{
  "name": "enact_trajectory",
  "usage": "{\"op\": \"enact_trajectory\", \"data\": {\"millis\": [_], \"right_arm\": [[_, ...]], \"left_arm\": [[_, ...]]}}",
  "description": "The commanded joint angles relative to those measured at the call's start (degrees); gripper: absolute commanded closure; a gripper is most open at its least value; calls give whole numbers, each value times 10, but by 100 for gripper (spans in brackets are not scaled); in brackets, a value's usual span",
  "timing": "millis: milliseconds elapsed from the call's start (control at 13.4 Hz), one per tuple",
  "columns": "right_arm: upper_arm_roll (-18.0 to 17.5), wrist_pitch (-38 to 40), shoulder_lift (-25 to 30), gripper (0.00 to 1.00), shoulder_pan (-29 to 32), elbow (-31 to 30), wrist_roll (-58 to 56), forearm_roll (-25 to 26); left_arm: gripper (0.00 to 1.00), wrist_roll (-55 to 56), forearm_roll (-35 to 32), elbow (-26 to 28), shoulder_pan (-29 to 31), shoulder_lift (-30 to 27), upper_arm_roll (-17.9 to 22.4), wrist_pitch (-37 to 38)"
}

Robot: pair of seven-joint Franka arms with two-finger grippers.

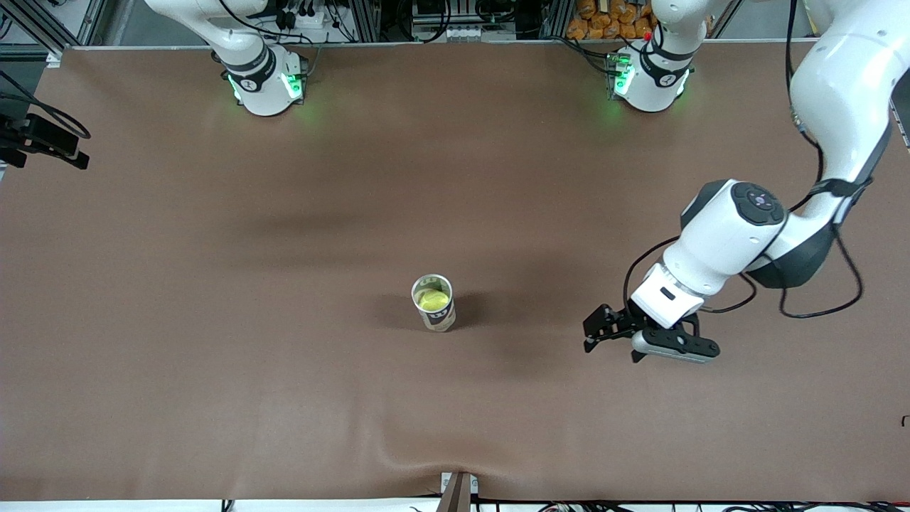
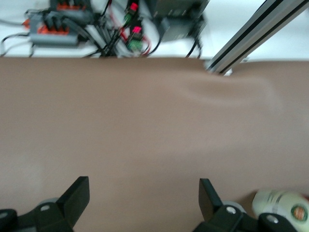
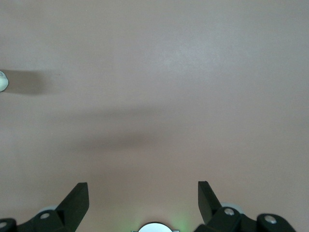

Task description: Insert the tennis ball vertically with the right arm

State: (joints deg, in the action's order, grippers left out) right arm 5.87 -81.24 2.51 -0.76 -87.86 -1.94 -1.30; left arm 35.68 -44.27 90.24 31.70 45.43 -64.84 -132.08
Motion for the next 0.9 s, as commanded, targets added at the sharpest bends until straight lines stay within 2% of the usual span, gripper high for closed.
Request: {"op": "enact_trajectory", "data": {"millis": [0, 299, 524, 673, 823], "right_arm": [[-1, 1, 1, 0, 0, 6, 4, 0], [-2, -2, 1, 0, -2, 4, 4, 1], [-2, -11, 1, 0, -2, 2, 4, 1], [-2, -11, 1, 0, -2, 1, 4, 1], [-2, -11, 1, 0, -2, 1, 4, 1]], "left_arm": [[0, 10, 6, -34, 6, -14, -49, 150], [0, 6, 7, -35, 84, -22, -155, 311], [0, -37, 4, -53, 164, -21, -257, 433], [0, -94, 4, -74, 183, -21, -286, 491], [0, -105, 2, -90, 187, -21, -295, 514]]}}
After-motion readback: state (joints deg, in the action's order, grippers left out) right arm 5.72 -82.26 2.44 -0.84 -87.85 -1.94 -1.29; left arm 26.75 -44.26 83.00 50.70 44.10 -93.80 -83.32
